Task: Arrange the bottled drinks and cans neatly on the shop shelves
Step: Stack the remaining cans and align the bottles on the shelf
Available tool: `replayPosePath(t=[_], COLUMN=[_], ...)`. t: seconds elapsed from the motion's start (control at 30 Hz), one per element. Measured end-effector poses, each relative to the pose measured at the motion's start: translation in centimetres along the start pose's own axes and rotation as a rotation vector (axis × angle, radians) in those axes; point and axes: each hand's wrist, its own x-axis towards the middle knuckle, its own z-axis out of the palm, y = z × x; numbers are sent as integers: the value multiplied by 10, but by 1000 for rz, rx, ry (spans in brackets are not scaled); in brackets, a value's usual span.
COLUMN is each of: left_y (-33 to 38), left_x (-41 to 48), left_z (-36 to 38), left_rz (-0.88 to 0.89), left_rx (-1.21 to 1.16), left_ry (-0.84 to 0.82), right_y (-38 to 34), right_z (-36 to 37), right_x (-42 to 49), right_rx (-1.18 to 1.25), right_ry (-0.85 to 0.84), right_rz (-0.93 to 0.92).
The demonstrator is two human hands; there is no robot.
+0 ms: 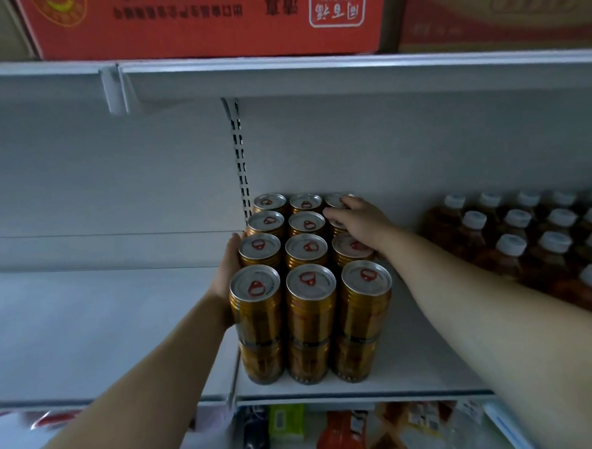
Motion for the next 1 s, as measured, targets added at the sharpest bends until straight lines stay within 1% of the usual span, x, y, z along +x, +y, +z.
replayPosePath(t=[0.07, 0.13, 0.2, 0.3, 0.4, 0.5, 0.63, 0.77, 0.87, 0.93, 1.0], left_y=[2, 2, -9, -47, -71, -78, -82, -70, -67, -69, -67], left_x=[-4, -15, -33, -51, -58, -56, -58, -62, -63, -64, -66], left_z=[-1, -3, -5, -12, 0, 12, 17, 19, 20, 22, 22], left_rz=[53, 130, 156, 189, 218, 204, 202, 233, 256, 270, 263], left_rx=[51, 92, 138, 216, 181, 170, 190, 213, 214, 201, 236], left_ry=[34, 80, 141, 311, 421, 503, 496, 441, 446, 464, 462], right_y=[1, -1, 1, 12, 24, 26, 27, 25, 27, 26, 22], right_z=[-1, -5, -10, -13, -2, 3, 2, 13, 21, 23, 25], right_x=[-3, -12, -32, -76, -102, -106, -108, -113, -116, -117, -117], right_rx=[38, 78, 149, 223, 360, 411, 497, 531, 571, 565, 548], right_ry=[44, 124, 153, 55, -93, -37, -16, 122, 218, 260, 270], right_rz=[-19, -37, -78, -113, -76, -60, -37, -120, -164, -191, -228])
